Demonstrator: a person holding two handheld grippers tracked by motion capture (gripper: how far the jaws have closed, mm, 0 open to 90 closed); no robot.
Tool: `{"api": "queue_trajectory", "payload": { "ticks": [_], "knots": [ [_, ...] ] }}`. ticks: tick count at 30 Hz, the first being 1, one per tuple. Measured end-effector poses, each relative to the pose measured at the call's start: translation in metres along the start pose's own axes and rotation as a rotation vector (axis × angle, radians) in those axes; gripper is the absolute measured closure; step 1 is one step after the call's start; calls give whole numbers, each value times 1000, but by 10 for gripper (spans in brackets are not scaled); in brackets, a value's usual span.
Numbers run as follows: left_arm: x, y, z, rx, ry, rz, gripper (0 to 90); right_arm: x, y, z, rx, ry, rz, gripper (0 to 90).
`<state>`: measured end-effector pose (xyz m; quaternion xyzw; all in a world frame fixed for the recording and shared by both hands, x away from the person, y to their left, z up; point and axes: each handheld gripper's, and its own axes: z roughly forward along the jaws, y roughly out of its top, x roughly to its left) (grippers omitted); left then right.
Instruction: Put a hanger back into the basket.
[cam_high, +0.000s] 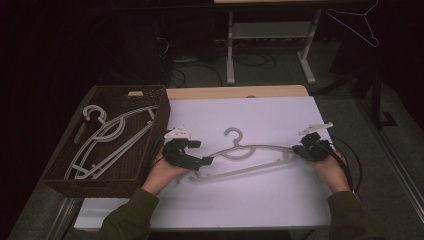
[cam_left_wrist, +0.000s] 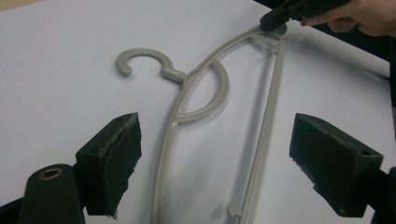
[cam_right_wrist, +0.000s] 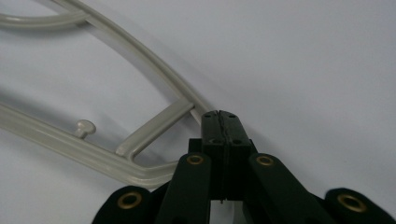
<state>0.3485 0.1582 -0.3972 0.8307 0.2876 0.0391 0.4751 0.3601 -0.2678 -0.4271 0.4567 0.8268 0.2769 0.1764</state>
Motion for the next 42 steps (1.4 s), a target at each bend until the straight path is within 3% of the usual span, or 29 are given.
{"api": "queue_trajectory", "payload": {
  "ticks": [3,6,8,11,13,15,19,22,25,29,31,35,42],
  "knots": [
    [3,-1,3,-1,9,-8,177,-2,0,-9,-53,24,37,776],
    [8,-2,7,-1,24,-15,221,0,-1,-18,-109,56,80,508],
    [10,-2,11,4,32,-11,251,2,-2,-21,-124,72,88,402],
    [15,-2,21,42,51,4,293,9,-5,-27,-151,95,82,296],
    [18,-1,28,55,57,10,304,15,-6,-31,-169,123,86,273],
    [20,0,33,72,62,18,317,23,-8,-34,-173,161,82,331],
    [22,1,42,79,61,25,317,44,-5,-37,-188,212,34,609],
    [23,2,46,77,58,26,316,58,0,-34,-178,215,-4,779],
    [24,1,47,72,54,16,314,61,2,-27,-161,193,-27,890],
    [24,1,47,69,48,13,310,62,0,-12,-103,188,-58,896],
    [24,1,47,70,48,15,309,63,-2,-9,-72,193,-43,896],
    [24,1,47,71,49,16,310,60,-3,-6,-78,188,-51,896],
    [22,2,51,104,52,34,318,63,-6,-4,-32,192,-59,897]
  ]
}}
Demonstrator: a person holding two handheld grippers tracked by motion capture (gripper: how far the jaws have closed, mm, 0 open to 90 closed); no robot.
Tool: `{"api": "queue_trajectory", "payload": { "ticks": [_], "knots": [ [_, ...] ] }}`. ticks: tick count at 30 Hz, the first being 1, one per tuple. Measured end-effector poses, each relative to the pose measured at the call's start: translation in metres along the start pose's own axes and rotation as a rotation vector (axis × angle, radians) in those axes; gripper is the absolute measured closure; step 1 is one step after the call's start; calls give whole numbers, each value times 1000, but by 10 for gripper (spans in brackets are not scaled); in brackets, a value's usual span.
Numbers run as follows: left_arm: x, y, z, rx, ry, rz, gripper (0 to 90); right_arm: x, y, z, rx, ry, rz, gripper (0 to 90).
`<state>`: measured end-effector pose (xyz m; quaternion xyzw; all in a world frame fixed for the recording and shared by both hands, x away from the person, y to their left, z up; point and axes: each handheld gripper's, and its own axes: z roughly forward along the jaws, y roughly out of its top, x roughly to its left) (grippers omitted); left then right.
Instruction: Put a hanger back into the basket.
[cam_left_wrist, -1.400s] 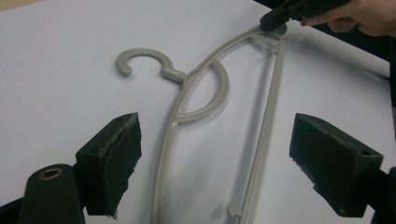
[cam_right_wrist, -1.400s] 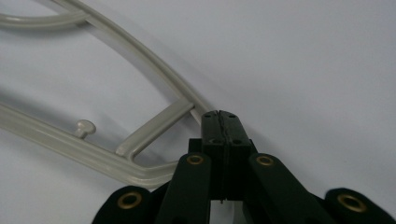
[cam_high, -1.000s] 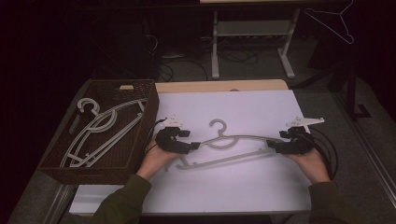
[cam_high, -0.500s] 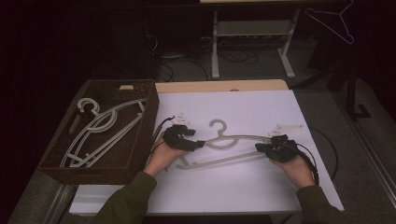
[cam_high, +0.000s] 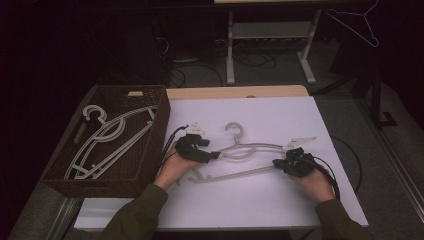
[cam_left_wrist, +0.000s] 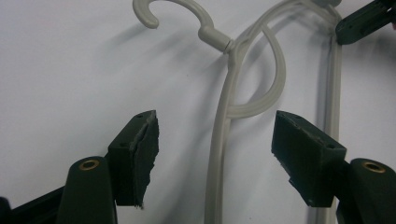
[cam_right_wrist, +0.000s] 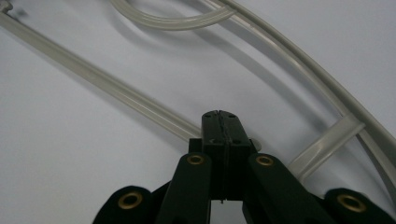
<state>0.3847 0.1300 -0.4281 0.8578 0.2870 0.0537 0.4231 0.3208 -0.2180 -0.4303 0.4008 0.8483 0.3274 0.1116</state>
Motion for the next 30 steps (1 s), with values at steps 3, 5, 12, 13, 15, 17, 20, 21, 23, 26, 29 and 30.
{"api": "queue_trajectory", "payload": {
  "ticks": [3,5,12,13,15,17,20,21,23,26,29,30],
  "knots": [
    [-1,1,5,32,-3,12,333,1,0,1,3,0,5,897],
    [-1,3,9,61,-2,29,359,1,0,1,2,0,6,897],
    [-3,5,22,138,6,79,470,1,-1,2,4,2,-1,898],
    [-4,6,24,141,10,86,482,0,-1,2,3,1,-4,898],
    [-5,7,27,134,10,73,525,1,-1,1,3,0,-5,898],
    [-5,9,29,155,10,98,562,1,-1,1,3,1,-4,898],
    [-7,10,31,153,16,100,614,0,-1,1,3,3,-3,898],
    [-7,10,31,164,20,112,636,0,-1,1,3,5,0,898],
    [-7,11,32,173,13,127,681,0,-1,1,2,5,-2,898],
    [-9,10,33,165,5,128,767,0,-1,1,1,3,-4,898],
    [-9,12,31,179,7,157,794,0,-1,1,2,2,-6,898],
    [-10,11,32,163,4,143,798,0,-2,1,1,2,-8,897]
  ]
}}
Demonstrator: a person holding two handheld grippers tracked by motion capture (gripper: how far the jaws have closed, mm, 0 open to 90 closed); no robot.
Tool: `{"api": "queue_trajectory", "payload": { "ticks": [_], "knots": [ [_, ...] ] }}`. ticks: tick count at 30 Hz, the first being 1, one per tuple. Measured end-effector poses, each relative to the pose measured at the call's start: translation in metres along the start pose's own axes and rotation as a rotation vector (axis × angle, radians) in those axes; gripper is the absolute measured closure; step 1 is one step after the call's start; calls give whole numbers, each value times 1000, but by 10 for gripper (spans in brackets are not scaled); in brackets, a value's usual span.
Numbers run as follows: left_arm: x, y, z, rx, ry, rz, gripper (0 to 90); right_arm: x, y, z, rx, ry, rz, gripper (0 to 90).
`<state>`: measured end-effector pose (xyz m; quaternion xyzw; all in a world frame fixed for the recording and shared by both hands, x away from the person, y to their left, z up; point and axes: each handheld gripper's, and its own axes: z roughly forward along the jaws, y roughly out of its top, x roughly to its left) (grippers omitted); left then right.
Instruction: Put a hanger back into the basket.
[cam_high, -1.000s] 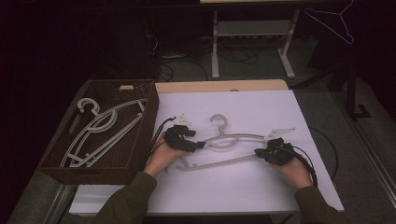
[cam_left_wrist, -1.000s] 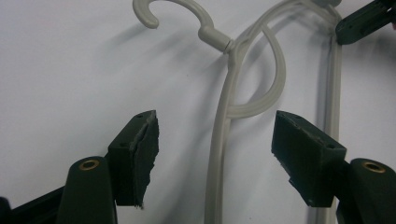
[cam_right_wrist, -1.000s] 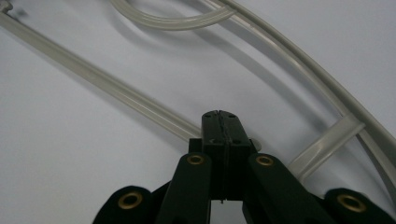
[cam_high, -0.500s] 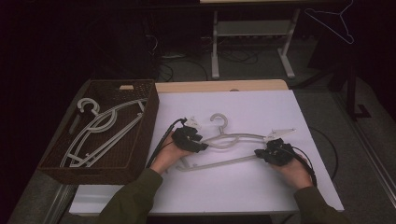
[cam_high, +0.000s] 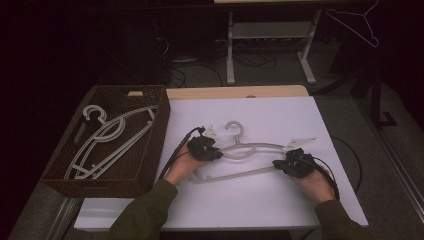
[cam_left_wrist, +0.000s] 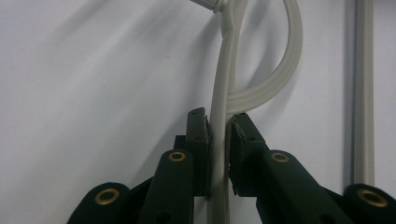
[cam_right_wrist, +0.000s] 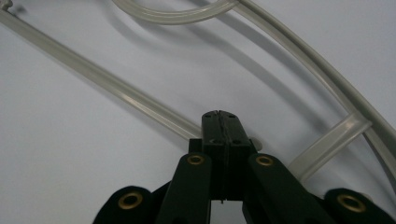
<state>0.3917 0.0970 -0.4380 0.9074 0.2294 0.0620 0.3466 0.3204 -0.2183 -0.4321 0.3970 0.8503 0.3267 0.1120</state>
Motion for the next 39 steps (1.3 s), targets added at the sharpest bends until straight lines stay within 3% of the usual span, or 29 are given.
{"api": "queue_trajectory", "payload": {
  "ticks": [1,2,7,11,16,20,22,24,26,28,30,39],
  "knots": [
    [1,0,-2,14,-3,20,801,0,0,0,1,1,0,897],
    [0,1,-2,1,-6,6,803,0,0,0,1,2,0,897],
    [1,0,-6,8,-31,25,816,1,0,-1,-4,1,4,895],
    [0,0,-8,3,-56,3,821,1,0,-5,-39,11,18,826],
    [-3,3,-14,-26,-64,-10,823,6,1,-14,-106,21,25,655],
    [-2,6,-22,-26,-59,-2,824,11,-2,-25,-162,32,44,404],
    [-4,7,-26,-39,-52,-21,825,14,-4,-28,-181,29,43,346],
    [-3,9,-33,-40,-49,-8,825,16,-5,-31,-199,26,43,265],
    [-3,10,-41,-53,-50,-19,825,19,-5,-34,-223,21,41,239],
    [-4,12,-50,-75,-48,-43,825,21,-5,-38,-240,21,37,231],
    [-4,16,-61,-82,-31,-36,824,22,-6,-42,-257,19,38,222],
    [2,27,-111,-109,35,-77,824,24,-12,-51,-299,7,45,180]
  ]
}}
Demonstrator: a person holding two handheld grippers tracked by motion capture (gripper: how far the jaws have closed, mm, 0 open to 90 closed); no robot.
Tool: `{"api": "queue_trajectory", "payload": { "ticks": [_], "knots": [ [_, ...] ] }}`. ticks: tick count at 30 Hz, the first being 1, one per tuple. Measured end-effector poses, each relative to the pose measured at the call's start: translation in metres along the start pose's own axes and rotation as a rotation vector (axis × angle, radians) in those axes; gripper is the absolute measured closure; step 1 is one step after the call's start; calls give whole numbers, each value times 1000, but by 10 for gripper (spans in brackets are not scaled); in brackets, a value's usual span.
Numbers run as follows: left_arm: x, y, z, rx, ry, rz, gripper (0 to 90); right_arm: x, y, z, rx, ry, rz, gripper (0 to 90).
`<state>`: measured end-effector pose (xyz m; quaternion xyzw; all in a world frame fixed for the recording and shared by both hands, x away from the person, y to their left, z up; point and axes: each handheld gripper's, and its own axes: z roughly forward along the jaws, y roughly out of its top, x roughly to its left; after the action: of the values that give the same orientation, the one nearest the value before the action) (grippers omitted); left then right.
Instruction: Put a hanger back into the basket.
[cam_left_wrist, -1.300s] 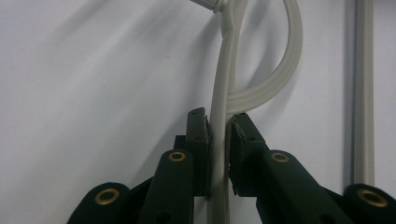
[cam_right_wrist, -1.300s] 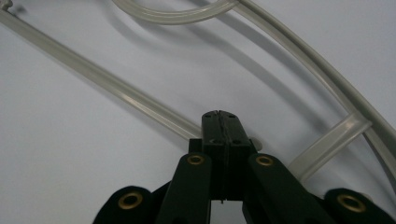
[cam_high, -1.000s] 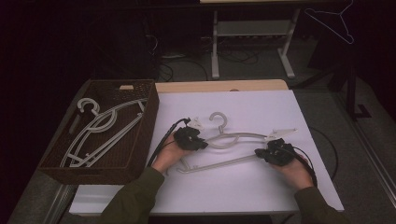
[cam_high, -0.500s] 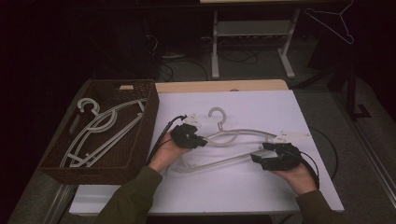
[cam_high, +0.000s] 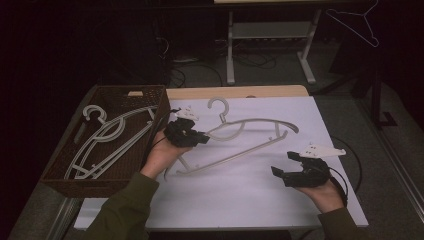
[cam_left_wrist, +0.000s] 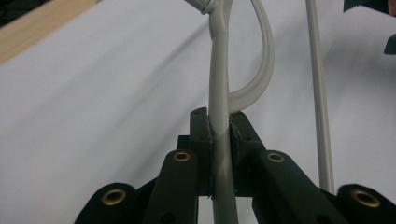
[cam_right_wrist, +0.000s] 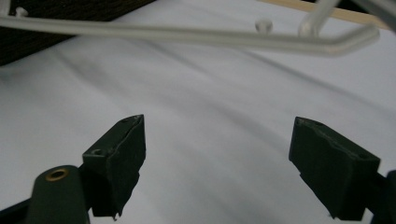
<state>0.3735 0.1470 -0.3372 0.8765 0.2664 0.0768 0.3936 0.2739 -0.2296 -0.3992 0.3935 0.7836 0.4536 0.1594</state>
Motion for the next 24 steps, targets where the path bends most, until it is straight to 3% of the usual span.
{"api": "queue_trajectory", "payload": {
  "ticks": [13,24],
  "knots": [
    [23,5,-71,-54,84,-47,824,-3,0,-4,-23,-12,8,157],
    [50,-10,-131,-94,185,-92,824,-2,0,-4,-21,-22,8,150]
  ]
}}
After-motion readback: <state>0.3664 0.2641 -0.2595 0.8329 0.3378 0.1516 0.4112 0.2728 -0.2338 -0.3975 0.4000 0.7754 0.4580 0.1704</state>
